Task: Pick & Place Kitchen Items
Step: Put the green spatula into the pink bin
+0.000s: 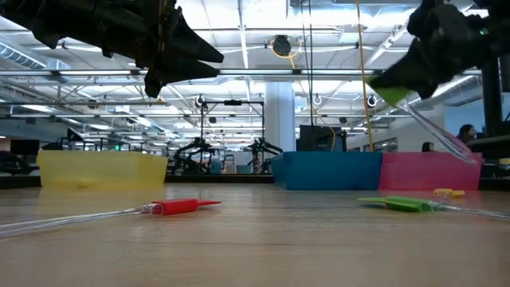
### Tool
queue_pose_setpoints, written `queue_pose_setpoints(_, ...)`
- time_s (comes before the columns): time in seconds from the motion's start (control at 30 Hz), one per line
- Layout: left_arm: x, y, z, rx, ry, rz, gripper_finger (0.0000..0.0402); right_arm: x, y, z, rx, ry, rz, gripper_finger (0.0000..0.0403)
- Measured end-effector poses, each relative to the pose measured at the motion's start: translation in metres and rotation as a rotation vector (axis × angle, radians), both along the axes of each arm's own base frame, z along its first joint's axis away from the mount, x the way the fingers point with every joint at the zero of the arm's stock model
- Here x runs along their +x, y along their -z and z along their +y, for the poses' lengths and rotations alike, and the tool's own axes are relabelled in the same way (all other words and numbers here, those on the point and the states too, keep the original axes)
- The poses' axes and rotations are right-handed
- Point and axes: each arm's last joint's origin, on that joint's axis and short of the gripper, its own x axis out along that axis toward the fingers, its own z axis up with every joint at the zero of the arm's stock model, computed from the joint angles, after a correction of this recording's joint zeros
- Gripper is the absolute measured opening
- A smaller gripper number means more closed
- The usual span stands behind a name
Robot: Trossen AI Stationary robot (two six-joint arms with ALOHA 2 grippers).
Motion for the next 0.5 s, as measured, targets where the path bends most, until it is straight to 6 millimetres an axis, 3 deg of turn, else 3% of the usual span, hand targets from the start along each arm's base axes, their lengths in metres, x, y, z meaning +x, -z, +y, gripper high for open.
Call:
queue_pose_setpoints(0.17, 0.000, 0.000, 0.000, -0.002, -0.001, -0.001, 0.0145, -0.006, -0.015, -0.015, -0.116, 0.079, -0.069, 0.0013)
queue_pose_setpoints(0.3, 0.000, 0.000, 0.000, -0.002, -0.001, -0.001, 0.0145, -0.013, -0.026, -0.030, -0.248, 0.299, -0.088, 0.0013)
queue_pose_setpoints(0.5, 0.000, 0.000, 0.000, -0.002, 0.000, -0.001, 0.0145, -0.023, -0.034, -0.054, -0.461, 0.655, 0.058, 0.0013)
